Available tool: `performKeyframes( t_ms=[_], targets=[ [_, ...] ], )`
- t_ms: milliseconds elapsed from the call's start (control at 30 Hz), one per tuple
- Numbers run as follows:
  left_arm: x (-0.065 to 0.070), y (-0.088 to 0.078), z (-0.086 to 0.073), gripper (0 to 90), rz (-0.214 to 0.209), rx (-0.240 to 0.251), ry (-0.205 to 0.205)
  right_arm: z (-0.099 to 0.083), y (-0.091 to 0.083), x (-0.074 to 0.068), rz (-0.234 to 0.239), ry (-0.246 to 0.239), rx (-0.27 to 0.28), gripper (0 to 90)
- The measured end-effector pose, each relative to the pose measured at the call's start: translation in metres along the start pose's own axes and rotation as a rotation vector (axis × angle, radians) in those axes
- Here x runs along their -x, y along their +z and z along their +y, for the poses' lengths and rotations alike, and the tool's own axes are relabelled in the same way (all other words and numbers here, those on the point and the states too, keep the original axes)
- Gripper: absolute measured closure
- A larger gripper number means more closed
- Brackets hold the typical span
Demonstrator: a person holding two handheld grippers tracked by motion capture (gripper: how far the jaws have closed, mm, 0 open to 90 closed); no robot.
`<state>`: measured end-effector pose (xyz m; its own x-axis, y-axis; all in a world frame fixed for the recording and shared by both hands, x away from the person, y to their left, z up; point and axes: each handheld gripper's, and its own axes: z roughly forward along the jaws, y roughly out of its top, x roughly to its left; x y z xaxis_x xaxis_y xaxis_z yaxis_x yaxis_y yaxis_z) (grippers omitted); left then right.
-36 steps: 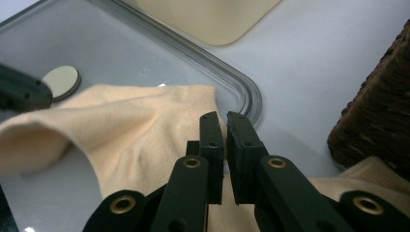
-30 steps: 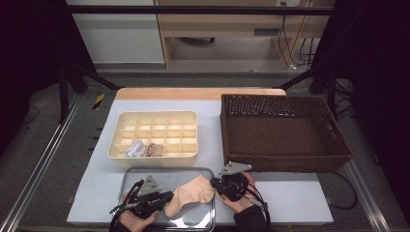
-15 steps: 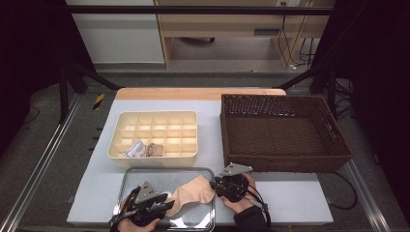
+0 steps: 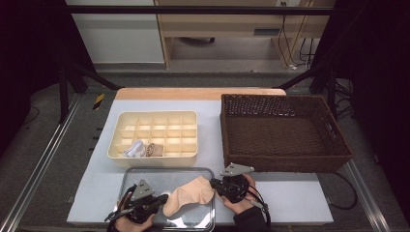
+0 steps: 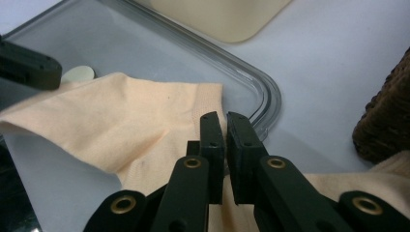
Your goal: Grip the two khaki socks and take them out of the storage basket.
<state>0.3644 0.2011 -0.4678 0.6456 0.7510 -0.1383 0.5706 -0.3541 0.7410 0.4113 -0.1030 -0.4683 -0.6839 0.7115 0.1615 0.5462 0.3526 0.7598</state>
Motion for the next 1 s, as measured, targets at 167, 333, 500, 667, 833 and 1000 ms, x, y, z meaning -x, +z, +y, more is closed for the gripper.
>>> performKeyframes(
  t_ms=[167,333,500,667,833,1000],
  targets=[
    [-0.014,-0.006,0.003,89.5,0.046,0.030,-0.018,0.000,0.002,0.000,-0.002,-0.004,-0.015,85.9],
    [-0.022,-0.002,0.002,82.5,0.053,0.034,-0.029,0.000,0.005,-0.001,-0.003,-0.014,-0.014,80.8],
    [-0.016,-0.011,0.003,71.6,0.042,0.086,-0.032,0.000,-0.002,0.002,0.001,0.020,0.011,75.0],
    [-0.004,-0.009,0.001,68.1,0.052,0.042,-0.002,-0.003,0.001,0.001,0.001,0.017,-0.009,74.6],
    [0.001,-0.003,-0.004,72.0,0.064,-0.021,0.001,-0.005,0.005,-0.001,-0.004,-0.004,-0.039,79.0],
    [0.003,-0.001,-0.005,87.6,0.082,-0.047,0.016,-0.005,0.005,-0.003,0.004,-0.004,-0.042,84.9]
  ],
)
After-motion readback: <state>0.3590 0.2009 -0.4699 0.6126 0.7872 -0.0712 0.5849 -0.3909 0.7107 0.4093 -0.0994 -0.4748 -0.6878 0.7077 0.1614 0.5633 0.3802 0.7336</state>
